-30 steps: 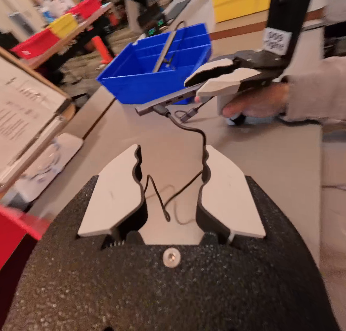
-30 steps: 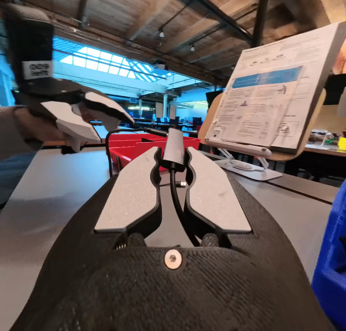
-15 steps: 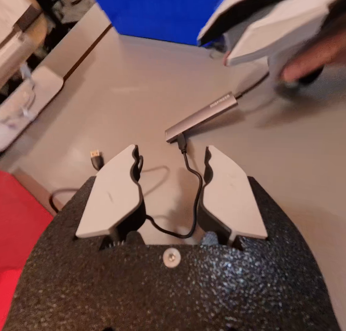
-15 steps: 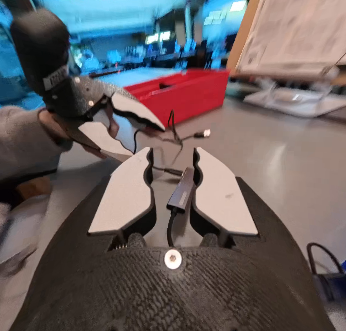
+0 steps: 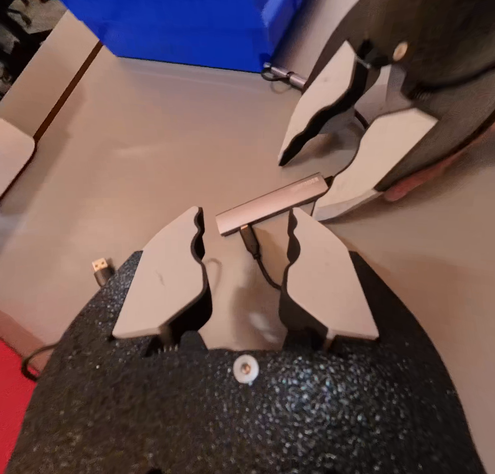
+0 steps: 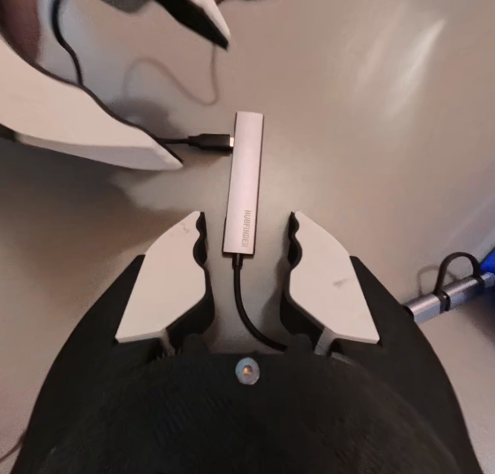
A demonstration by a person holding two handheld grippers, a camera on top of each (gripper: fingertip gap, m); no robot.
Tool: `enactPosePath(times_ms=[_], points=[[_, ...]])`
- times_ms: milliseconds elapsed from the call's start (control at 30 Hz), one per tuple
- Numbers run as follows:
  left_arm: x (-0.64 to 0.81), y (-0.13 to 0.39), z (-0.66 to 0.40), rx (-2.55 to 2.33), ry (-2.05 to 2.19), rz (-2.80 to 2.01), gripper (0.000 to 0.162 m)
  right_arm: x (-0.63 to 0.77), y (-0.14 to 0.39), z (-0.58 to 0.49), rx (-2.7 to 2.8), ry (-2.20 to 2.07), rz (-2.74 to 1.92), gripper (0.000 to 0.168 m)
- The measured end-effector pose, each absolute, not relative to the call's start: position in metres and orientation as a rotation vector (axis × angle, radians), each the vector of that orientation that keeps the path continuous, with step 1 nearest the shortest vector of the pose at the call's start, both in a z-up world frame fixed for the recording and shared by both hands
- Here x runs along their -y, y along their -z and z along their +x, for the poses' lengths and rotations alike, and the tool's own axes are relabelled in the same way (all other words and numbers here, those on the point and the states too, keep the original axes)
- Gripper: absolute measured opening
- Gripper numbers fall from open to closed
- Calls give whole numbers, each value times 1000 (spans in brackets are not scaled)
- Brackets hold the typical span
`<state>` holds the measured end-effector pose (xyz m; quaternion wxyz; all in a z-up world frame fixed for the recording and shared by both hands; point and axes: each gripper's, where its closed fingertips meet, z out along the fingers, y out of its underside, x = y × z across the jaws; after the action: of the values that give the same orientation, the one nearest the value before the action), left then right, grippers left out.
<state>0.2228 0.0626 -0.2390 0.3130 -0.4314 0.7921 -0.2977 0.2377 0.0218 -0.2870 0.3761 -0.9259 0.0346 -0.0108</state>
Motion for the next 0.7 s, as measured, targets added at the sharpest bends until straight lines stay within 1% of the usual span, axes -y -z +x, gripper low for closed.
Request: enactPosePath(times_ms=[33, 67, 100, 233, 333, 400, 467, 533, 633, 700], points=[[-67, 238, 218, -2075, 787, -1155, 58, -27, 286, 235, -75, 45, -2349, 51], [-71, 238, 212, -2060, 781, -1171, 58, -28, 287, 232, -63, 25, -2356, 34], [-76, 238, 206, -2049, 772, -1182, 57, -29, 287, 232, -60, 40, -2366, 23], [-89, 238, 188, -2022, 755, -1201, 56, -28, 286, 226, 91, -5, -2363, 22], [-93, 219, 186, -1979, 744, -1146, 56, -25, 279, 224, 252, 50, -2309, 22], [-90, 206, 185, -2035, 690, -1012, 58, -27, 259, 219, 303, 28, -2203, 22], [-91, 204, 183, -2158, 576, -852, 62, -26, 232, 204, 399, -54, -2053, 22], [-91, 199, 183, -2230, 524, -711, 56, -20, 216, 196, 496, -40, -1975, 22], [-70, 191, 175, -2337, 658, -565, 46, -14, 206, 195, 589, 62, -1950, 22], [-60, 191, 169, -2396, 710, -533, 46, -12, 203, 190, 638, 74, -1943, 22]])
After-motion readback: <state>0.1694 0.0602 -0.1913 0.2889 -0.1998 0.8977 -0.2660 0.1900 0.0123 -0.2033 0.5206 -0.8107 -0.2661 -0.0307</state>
